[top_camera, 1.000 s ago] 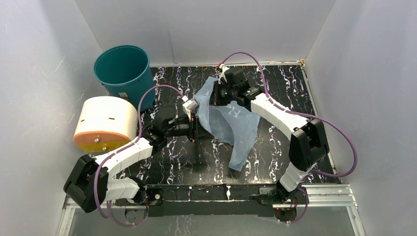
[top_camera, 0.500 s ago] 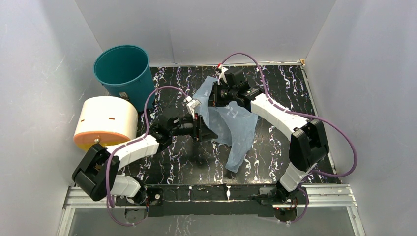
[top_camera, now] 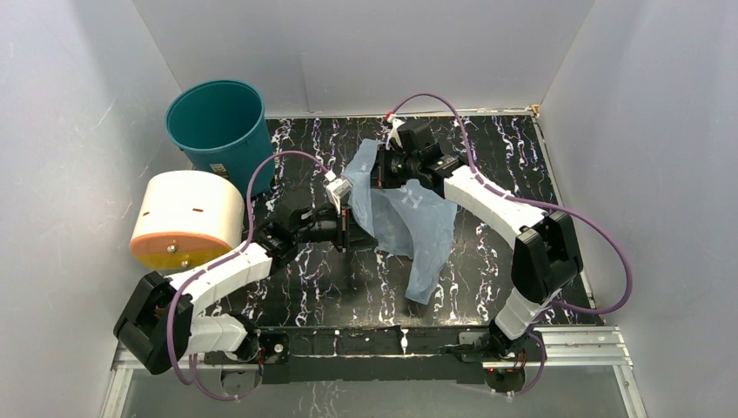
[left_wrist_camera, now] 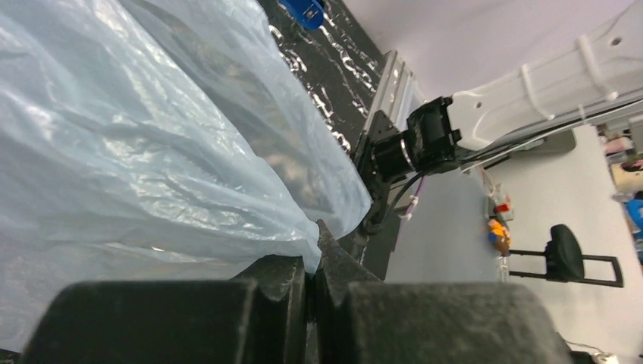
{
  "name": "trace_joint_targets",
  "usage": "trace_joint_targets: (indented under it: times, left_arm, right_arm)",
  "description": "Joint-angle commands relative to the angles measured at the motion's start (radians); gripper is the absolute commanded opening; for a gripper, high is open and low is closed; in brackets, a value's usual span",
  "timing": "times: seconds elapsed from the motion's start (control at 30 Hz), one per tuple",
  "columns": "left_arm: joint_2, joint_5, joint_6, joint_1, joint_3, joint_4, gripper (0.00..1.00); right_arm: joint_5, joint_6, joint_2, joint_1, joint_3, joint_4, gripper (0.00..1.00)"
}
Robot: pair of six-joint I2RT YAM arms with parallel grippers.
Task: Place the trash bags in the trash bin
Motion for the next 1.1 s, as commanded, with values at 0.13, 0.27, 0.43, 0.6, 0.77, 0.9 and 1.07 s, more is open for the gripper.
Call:
trace_joint_targets:
  times: [0.13, 0.27, 0.43, 0.6, 0.77, 0.9, 1.07]
  left_arm:
    - [-0.075, -0.069, 0.022, -0.005, 0.025, -0.049, 0.00]
    - [-0.077, -0.137, 0.062, -0.006, 0.046, -0.138, 0.00]
    - [-0.092, -0.191, 0.075, -0.006, 0.031, -0.161, 0.00]
    - [-0.077, -0.200, 0.088, -0.005, 0.016, -0.178, 0.00]
    - [-0.068, -0.265, 0.115, -0.005, 0.011, -0.244, 0.00]
    - [-0.075, -0.337, 0.128, -0.006, -0.002, -0.289, 0.00]
    - [-0.062, -0.434, 0.111, -0.006, -0.018, -0.327, 0.00]
  right_arm:
    - [-0.048, -0.038, -0.062, -0.002, 0.007, 0.026, 0.20]
    - [0.053, -0.086, -0.134, -0.008, -0.051, 0.041, 0.59]
    - [0.183, -0.182, -0.336, -0.015, -0.272, 0.186, 0.79]
    - [0.069, -0.289, -0.603, -0.016, -0.578, 0.309, 0.90]
    - [-0.335, -0.337, -0.843, -0.015, -0.834, 0.336, 0.87]
    - [-0.390, -0.258, -0.980, -0.016, -0.959, 0.310, 0.80]
    - [-0.354, -0.196, -1.073, -0.014, -0.970, 0.215, 0.69]
